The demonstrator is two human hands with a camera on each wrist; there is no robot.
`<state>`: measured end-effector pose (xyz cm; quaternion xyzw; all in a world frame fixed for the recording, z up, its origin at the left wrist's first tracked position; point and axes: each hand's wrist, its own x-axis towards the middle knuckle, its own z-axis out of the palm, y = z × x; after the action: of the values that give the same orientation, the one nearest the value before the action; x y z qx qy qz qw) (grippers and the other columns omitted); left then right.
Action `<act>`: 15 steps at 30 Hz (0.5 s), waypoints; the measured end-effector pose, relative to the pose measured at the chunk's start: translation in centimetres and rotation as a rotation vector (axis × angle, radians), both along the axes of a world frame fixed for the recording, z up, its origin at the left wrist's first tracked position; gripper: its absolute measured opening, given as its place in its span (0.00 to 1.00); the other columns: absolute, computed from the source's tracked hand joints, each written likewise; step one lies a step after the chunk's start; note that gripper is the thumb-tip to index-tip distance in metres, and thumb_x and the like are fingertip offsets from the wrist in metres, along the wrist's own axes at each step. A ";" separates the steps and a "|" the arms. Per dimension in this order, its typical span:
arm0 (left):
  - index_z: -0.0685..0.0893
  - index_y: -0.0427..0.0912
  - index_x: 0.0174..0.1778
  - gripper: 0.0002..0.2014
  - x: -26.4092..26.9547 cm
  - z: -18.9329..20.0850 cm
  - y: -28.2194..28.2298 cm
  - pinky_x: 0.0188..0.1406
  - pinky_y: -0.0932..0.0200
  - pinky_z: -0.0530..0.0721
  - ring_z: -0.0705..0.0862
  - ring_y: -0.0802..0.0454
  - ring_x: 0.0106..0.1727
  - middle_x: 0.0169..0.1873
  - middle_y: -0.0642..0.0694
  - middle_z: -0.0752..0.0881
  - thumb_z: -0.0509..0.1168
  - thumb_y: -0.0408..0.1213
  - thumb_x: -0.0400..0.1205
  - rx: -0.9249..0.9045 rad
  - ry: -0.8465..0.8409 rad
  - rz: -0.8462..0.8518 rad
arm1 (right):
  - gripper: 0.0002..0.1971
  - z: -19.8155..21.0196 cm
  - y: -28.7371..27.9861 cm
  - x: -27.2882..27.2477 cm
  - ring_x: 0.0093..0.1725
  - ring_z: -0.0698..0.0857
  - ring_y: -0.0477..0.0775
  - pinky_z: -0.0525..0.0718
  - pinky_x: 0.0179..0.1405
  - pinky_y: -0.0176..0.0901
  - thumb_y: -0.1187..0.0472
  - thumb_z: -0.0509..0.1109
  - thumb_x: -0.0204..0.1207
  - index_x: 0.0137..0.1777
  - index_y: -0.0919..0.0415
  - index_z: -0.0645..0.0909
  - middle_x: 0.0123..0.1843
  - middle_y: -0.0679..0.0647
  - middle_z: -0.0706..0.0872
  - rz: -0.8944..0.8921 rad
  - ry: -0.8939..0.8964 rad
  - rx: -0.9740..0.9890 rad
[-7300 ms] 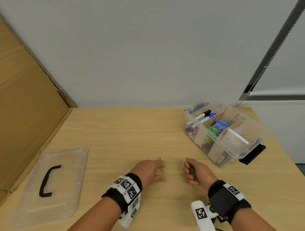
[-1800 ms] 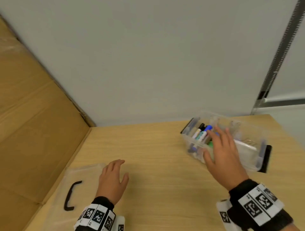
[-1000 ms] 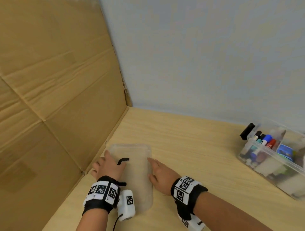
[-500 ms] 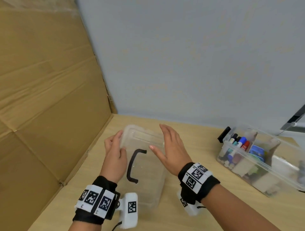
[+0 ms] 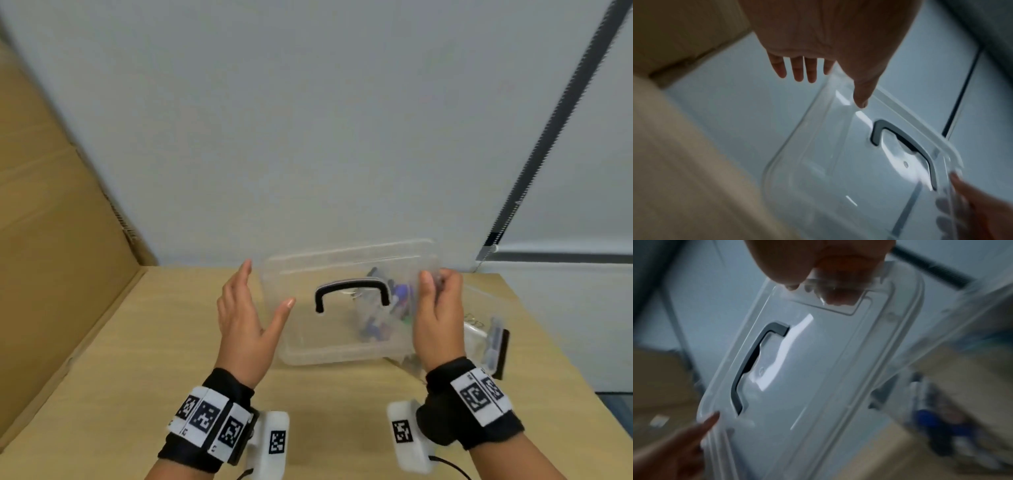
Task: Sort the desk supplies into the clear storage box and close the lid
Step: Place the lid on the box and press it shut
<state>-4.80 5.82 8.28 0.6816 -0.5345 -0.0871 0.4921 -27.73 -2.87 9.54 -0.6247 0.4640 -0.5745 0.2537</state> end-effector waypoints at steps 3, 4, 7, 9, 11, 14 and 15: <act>0.59 0.51 0.80 0.31 -4.1 0.2 -3.3 0.75 0.50 0.73 0.72 0.60 0.72 0.74 0.55 0.71 0.59 0.52 0.82 0.050 0.158 -0.240 | 0.09 -1.0 -1.6 -4.4 0.39 0.77 0.34 0.74 0.37 0.27 0.57 0.53 0.86 0.61 0.61 0.67 0.43 0.46 0.76 -0.116 -0.096 0.118; 0.61 0.53 0.79 0.27 -5.3 0.3 -4.6 0.73 0.52 0.75 0.74 0.62 0.71 0.72 0.56 0.74 0.58 0.50 0.83 0.062 0.159 -0.295 | 0.11 -1.4 -2.0 -5.6 0.41 0.79 0.41 0.76 0.39 0.32 0.57 0.53 0.87 0.64 0.60 0.66 0.44 0.47 0.78 -0.144 -0.107 0.153; 0.67 0.56 0.74 0.20 -8.3 0.6 -8.8 0.70 0.58 0.75 0.76 0.63 0.69 0.69 0.56 0.78 0.56 0.46 0.86 0.072 0.122 -0.351 | 0.15 -2.5 -2.9 -8.9 0.46 0.81 0.50 0.82 0.48 0.46 0.60 0.54 0.86 0.71 0.57 0.65 0.52 0.54 0.80 -0.200 -0.131 0.255; 0.68 0.51 0.76 0.21 -9.6 0.6 -11.7 0.72 0.58 0.71 0.74 0.57 0.71 0.70 0.53 0.76 0.57 0.47 0.86 0.118 0.027 -0.353 | 0.22 -3.2 -3.5 -10.5 0.59 0.79 0.57 0.80 0.62 0.56 0.60 0.59 0.82 0.75 0.58 0.63 0.64 0.58 0.76 -0.222 -0.035 0.310; 0.66 0.45 0.78 0.24 -10.2 0.2 -14.1 0.72 0.61 0.65 0.71 0.51 0.75 0.73 0.48 0.72 0.56 0.48 0.86 0.266 -0.067 -0.335 | 0.31 -3.8 -3.6 -11.4 0.70 0.68 0.67 0.68 0.73 0.63 0.57 0.64 0.79 0.80 0.61 0.58 0.73 0.63 0.68 -0.268 0.169 0.445; 0.64 0.42 0.80 0.27 -10.5 -1.4 -16.3 0.77 0.55 0.65 0.68 0.47 0.78 0.78 0.44 0.67 0.55 0.49 0.86 0.511 -0.122 -0.373 | 0.36 -4.5 -3.6 -11.4 0.74 0.61 0.69 0.63 0.74 0.60 0.56 0.65 0.80 0.81 0.68 0.52 0.78 0.67 0.59 -0.252 0.311 0.597; 0.62 0.43 0.81 0.28 -10.5 -1.9 -16.6 0.78 0.52 0.65 0.67 0.47 0.79 0.79 0.44 0.66 0.55 0.49 0.85 0.559 -0.124 -0.394 | 0.36 -4.6 -3.6 -11.1 0.75 0.61 0.69 0.64 0.74 0.59 0.56 0.64 0.80 0.81 0.69 0.51 0.78 0.68 0.58 -0.230 0.311 0.602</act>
<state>-15.34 -10.76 6.39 0.6779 -0.6402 -0.2818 0.2265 -38.85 -6.47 4.97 -0.5457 0.7129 -0.3348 0.2863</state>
